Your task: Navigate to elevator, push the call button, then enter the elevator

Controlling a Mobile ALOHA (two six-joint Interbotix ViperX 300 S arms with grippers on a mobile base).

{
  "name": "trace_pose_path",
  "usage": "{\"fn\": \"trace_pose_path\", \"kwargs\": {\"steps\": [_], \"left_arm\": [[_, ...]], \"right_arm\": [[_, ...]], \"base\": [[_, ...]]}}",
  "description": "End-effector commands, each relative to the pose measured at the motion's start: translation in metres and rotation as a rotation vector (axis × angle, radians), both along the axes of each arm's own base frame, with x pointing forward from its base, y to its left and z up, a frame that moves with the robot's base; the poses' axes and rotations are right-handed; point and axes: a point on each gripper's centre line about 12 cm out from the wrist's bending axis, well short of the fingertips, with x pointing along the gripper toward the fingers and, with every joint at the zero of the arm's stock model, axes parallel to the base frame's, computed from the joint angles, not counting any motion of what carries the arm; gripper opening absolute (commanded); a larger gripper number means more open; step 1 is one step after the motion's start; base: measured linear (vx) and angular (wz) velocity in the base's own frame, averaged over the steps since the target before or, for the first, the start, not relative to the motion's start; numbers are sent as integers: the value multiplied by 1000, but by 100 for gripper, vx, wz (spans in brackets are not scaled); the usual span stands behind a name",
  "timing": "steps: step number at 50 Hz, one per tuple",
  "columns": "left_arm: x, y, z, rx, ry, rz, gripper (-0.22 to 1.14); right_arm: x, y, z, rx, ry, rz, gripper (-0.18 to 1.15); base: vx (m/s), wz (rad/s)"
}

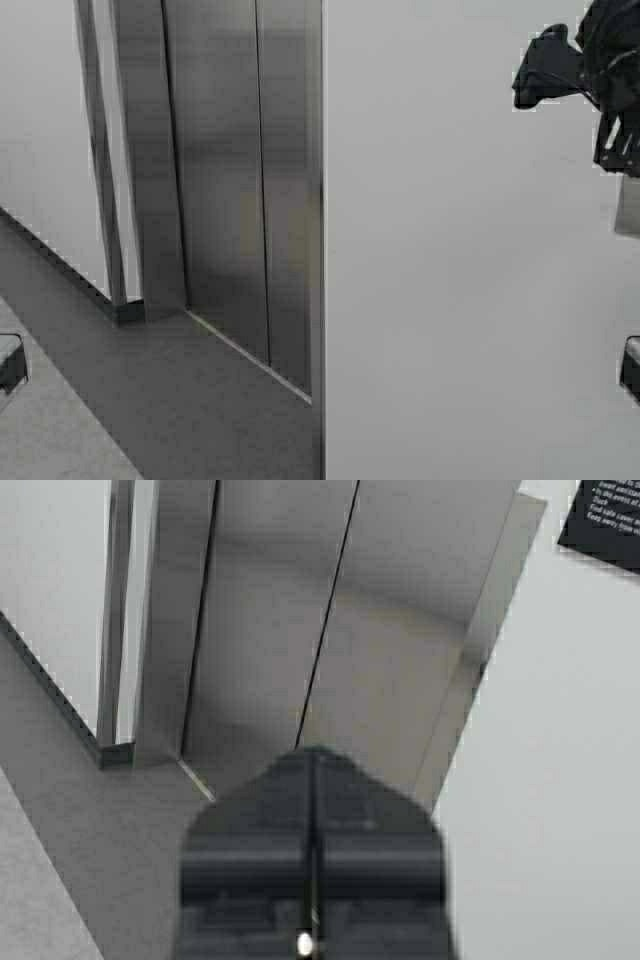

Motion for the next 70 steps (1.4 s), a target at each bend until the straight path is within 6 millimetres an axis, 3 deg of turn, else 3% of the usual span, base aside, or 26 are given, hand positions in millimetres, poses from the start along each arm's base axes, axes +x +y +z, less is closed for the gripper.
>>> {"fn": "trace_pose_path", "kwargs": {"steps": [1, 10, 34, 55, 70], "left_arm": [[1, 0, 9, 1, -23, 0, 2], [1, 0, 9, 2, -21, 1, 2], [1, 0, 7, 5, -17, 0, 2], [2, 0, 4, 9, -4, 1, 2], [3, 0, 2, 14, 3, 1, 2]], "right_arm": [[18, -2, 8, -15, -37, 15, 6], [29, -14, -4, -20, -13, -1, 6], [35, -46, -19, -28, 25, -31, 6], [71, -62, -27, -45, 15, -1, 6], [71, -90, -39, -33, 41, -46, 6]], "base": [[-1, 0], [0, 0], [0, 1], [0, 0], [0, 1]]}}
